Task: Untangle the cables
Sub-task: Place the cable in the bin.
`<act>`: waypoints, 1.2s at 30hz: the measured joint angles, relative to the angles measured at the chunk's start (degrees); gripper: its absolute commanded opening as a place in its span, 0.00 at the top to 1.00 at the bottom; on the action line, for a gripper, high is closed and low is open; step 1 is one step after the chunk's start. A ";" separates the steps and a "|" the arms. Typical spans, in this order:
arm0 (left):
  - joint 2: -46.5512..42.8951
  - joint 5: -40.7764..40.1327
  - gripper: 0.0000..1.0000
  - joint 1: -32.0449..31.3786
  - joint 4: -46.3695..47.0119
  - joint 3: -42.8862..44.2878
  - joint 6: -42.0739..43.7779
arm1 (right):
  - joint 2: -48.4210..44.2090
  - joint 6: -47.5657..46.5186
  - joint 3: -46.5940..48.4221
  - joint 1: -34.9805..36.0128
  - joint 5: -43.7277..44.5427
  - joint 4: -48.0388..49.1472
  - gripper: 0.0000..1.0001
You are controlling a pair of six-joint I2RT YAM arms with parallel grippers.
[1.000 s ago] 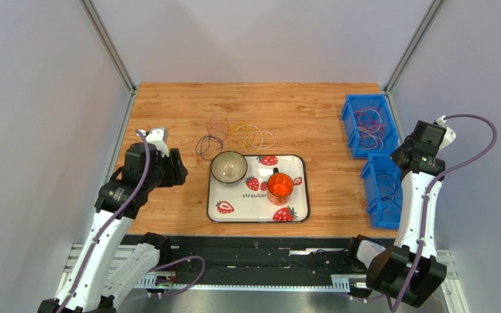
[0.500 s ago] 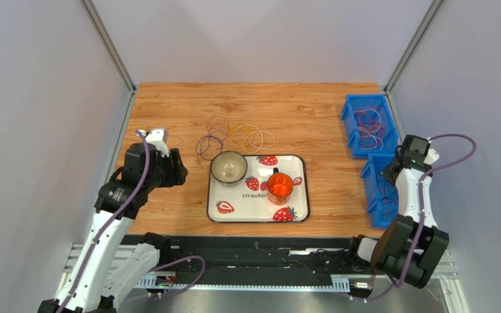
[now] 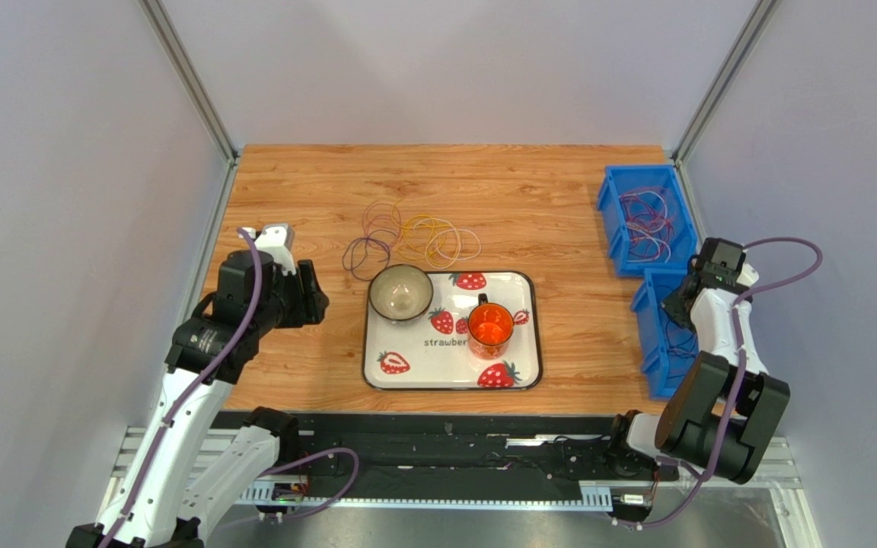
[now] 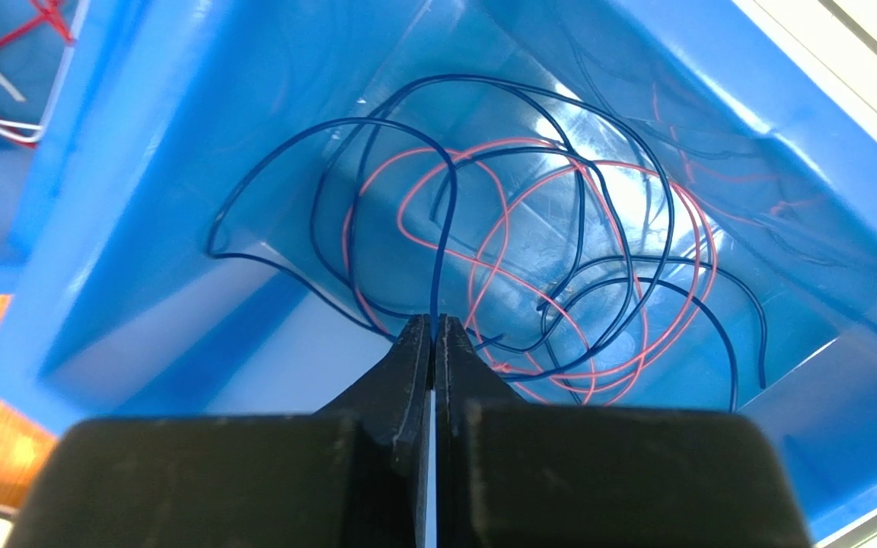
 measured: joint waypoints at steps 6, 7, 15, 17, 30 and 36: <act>-0.02 0.00 0.39 0.00 0.00 0.00 0.02 | -2.62 -0.92 1.62 0.00 -0.81 -1.40 0.75; -0.04 0.02 0.39 0.00 0.00 0.00 0.02 | -2.95 -1.03 2.19 0.00 -1.01 -1.73 0.62; -0.22 0.39 0.39 0.00 0.00 -0.02 0.02 | -8.41 -2.27 6.32 0.00 -2.40 -4.92 0.44; -0.35 0.39 0.39 0.00 0.00 -0.02 0.02 | -9.22 -2.32 7.43 0.00 -2.97 -5.99 0.44; -0.33 0.39 0.34 0.00 0.00 -0.02 0.02 | -18.91 -1.14 18.18 7.52 -12.07 -9.88 0.30; 2.19 -0.11 0.32 0.00 -0.02 -0.02 -0.37 | -19.43 -0.74 19.65 20.11 -11.82 -9.86 0.30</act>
